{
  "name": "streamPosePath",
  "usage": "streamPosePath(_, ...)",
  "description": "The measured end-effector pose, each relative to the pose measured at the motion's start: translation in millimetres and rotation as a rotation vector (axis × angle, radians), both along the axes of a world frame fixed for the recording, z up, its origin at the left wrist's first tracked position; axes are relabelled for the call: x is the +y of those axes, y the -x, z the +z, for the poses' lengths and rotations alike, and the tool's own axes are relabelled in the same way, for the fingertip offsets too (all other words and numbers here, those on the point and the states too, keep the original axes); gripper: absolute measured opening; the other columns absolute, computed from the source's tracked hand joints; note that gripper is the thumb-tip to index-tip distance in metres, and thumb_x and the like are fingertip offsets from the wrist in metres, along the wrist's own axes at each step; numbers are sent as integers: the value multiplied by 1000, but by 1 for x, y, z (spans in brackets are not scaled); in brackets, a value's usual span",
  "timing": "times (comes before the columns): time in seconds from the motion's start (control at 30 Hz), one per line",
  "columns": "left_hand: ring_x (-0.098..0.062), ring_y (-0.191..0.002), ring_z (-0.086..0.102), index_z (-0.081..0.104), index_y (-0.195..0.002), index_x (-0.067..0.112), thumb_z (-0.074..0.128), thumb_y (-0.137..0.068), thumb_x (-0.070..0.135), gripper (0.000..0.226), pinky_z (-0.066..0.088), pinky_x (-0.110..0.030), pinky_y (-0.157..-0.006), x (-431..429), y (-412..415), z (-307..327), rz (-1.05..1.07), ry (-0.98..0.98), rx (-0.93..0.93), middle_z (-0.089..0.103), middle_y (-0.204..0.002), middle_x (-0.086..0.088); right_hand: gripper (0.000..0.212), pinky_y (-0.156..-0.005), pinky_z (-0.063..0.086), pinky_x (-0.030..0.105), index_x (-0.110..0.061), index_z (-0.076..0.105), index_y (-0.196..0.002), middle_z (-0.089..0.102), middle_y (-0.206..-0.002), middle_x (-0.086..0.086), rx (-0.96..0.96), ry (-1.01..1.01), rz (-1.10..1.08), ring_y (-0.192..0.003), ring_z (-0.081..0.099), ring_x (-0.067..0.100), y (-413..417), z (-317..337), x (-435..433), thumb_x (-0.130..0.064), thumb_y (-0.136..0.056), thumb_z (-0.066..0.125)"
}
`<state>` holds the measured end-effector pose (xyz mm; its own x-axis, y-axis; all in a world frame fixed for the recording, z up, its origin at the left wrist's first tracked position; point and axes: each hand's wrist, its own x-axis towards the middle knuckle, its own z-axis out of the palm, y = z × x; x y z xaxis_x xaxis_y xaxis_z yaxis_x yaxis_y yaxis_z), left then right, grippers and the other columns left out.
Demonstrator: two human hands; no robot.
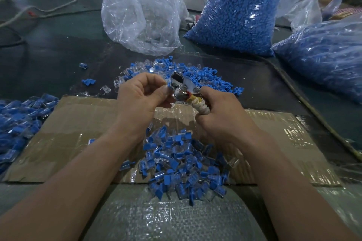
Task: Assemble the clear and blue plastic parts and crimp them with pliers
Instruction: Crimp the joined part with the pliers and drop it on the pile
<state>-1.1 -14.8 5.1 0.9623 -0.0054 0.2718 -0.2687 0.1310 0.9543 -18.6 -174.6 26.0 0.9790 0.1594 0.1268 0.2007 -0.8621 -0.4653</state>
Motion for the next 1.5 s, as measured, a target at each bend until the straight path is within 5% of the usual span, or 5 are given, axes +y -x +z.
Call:
streamPosePath(0.73,-12,-56,65,62,-76,10,62,-78,0,10,47,-16,-46,17,-7,6,8,-8,184,68,-63,-2,23,-52,31,27,-24,41,-77,45,-73,-9,-7,55,-39,-65,40,6,-11,-8,-11,-18,-75,64)
streamPosePath(0.93,-7,-47,54,72,-64,17,72,-55,18,9,42,-13,-42,35,-7,17,-326,-211,233,65,-59,-1,37,-55,34,23,-24,52,-86,50,-77,-13,125,79,-30,-70,45,2,-15,-8,-23,-44,-67,77)
streamPosePath(1.07,-28,-71,55,73,-67,18,78,-42,31,28,44,-35,-66,35,-5,17,-500,-383,219,69,-70,-8,51,-60,36,20,-27,53,-95,49,-81,-17,214,48,-16,-76,47,1,-15,-6,-24,-54,-59,77)
streamPosePath(1.23,-24,-58,52,73,-72,17,77,-46,32,30,40,-26,-49,31,-1,17,-617,-428,244,70,-72,-11,63,-61,31,15,-28,58,-109,48,-82,-24,299,9,37,-78,47,-2,-14,-5,-22,-49,-53,79)
streamPosePath(1.5,-3,-60,60,68,-81,20,61,-83,3,19,49,-16,-58,25,-14,-1,43,-356,114,69,-79,0,92,-70,33,23,-27,56,-121,42,-87,-25,304,45,74,-87,43,1,-15,-6,-22,-63,-37,64)
